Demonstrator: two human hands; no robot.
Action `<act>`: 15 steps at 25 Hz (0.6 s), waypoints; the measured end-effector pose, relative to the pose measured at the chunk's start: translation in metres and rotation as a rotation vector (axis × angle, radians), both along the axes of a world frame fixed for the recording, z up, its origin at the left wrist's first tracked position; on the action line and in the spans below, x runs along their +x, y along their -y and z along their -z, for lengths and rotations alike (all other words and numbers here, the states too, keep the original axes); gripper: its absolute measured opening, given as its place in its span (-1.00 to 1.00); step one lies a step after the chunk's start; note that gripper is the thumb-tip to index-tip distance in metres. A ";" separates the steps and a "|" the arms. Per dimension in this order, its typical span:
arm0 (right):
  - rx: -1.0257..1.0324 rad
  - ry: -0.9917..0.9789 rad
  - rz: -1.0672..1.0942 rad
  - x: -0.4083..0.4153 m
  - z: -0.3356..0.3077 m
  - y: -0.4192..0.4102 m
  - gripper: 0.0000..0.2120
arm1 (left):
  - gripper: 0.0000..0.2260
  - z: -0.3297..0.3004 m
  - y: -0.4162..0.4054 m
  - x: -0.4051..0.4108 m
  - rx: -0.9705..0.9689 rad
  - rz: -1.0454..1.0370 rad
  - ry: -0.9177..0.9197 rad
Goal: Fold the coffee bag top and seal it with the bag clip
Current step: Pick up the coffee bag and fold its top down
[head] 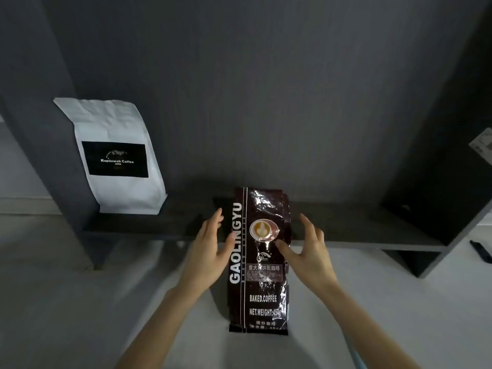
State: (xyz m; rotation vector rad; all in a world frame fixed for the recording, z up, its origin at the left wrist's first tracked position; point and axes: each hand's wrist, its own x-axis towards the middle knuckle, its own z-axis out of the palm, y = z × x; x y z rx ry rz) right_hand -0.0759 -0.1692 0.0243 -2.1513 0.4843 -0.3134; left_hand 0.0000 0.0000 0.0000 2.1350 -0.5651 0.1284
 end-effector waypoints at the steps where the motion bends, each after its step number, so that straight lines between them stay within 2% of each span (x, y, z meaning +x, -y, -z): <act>1: 0.025 0.003 0.006 0.000 0.005 -0.001 -0.38 | -0.51 0.004 0.000 -0.001 -0.004 -0.004 -0.020; 5: 0.109 -0.010 0.006 -0.006 0.026 -0.006 -0.67 | -0.59 0.019 0.001 -0.010 -0.042 0.021 -0.060; 10: 0.191 0.021 0.009 -0.011 0.027 -0.014 -0.68 | -0.68 0.023 0.001 -0.019 -0.151 0.030 -0.088; 15: 0.279 0.078 0.035 -0.021 0.034 -0.017 -0.69 | -0.73 0.035 0.000 -0.034 -0.332 -0.019 -0.235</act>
